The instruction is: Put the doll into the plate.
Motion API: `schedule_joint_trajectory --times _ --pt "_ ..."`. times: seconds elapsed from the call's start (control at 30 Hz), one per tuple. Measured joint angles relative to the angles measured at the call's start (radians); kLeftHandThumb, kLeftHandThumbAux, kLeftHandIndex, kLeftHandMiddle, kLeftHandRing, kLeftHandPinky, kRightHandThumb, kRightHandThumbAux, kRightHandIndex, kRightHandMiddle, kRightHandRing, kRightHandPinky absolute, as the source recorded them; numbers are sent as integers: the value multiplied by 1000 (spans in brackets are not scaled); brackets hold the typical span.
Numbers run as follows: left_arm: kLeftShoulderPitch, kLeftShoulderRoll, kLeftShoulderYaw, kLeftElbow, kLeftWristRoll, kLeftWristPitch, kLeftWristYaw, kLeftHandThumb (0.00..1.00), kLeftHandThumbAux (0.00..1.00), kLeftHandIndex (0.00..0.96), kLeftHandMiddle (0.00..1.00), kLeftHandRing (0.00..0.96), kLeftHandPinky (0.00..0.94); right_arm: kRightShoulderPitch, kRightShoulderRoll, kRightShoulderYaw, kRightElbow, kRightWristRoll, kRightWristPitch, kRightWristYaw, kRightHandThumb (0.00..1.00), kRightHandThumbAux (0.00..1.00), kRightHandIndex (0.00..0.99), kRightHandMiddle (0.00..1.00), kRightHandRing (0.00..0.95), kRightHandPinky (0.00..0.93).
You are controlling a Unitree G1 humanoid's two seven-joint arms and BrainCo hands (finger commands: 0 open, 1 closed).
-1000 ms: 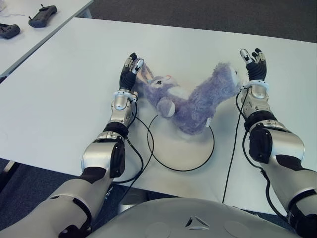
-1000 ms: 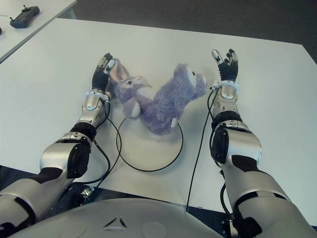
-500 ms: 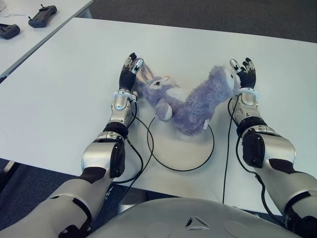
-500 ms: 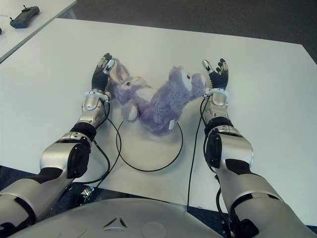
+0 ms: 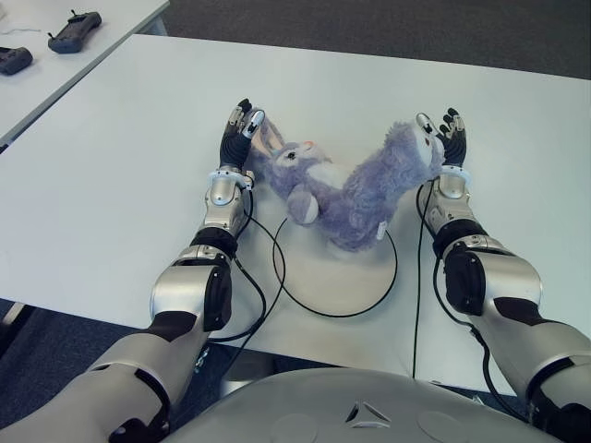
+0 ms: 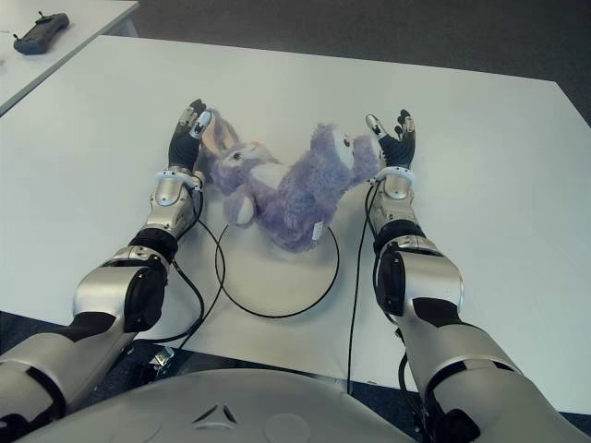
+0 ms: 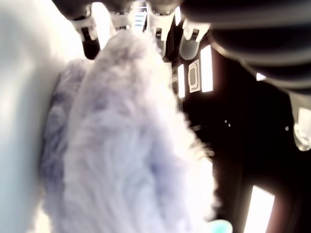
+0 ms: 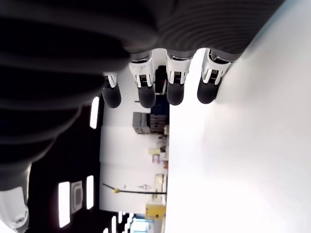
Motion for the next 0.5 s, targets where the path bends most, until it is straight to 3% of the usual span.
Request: schedule_joint_trajectory --times 0.5 --pt "3 4 4 0 -1 0 -1 0 400 0 0 0 0 15 65 5 -20 -6 -28 0 0 657 20 13 0 0"
